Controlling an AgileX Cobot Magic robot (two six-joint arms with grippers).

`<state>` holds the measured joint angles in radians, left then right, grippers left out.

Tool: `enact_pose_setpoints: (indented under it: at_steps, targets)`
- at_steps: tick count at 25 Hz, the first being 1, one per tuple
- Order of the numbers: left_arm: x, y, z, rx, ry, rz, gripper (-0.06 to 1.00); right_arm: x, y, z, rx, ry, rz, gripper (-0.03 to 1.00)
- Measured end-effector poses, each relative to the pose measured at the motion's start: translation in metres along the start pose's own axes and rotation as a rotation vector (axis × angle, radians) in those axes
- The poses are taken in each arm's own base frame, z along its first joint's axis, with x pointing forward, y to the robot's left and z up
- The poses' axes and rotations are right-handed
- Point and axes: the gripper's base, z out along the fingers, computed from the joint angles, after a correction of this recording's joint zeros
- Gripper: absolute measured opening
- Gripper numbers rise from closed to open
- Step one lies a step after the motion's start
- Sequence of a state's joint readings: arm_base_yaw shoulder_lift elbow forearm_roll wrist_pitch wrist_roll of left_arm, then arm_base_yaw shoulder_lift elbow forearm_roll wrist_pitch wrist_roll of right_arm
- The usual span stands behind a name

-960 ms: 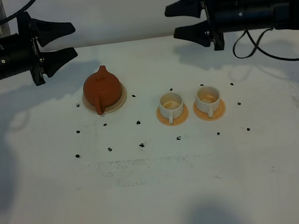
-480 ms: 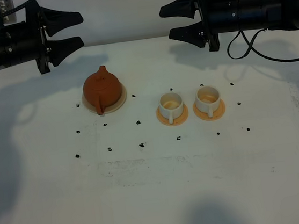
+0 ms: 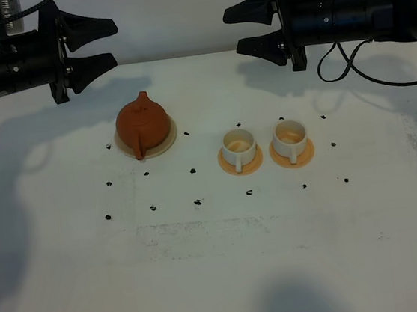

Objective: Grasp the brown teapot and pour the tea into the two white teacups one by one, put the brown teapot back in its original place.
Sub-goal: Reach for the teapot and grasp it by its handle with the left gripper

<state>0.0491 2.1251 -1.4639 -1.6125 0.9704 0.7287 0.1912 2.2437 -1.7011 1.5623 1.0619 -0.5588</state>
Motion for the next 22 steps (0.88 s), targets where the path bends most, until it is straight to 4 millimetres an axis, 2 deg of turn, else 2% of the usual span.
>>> enact_pose_setpoints:
  at_steps: [22]
  targets:
    - [0.0, 0.0, 0.0, 0.0, 0.0, -0.002, 0.57, -0.0007, -0.0005, 0.0, 0.005, -0.008, 0.003, 0.58]
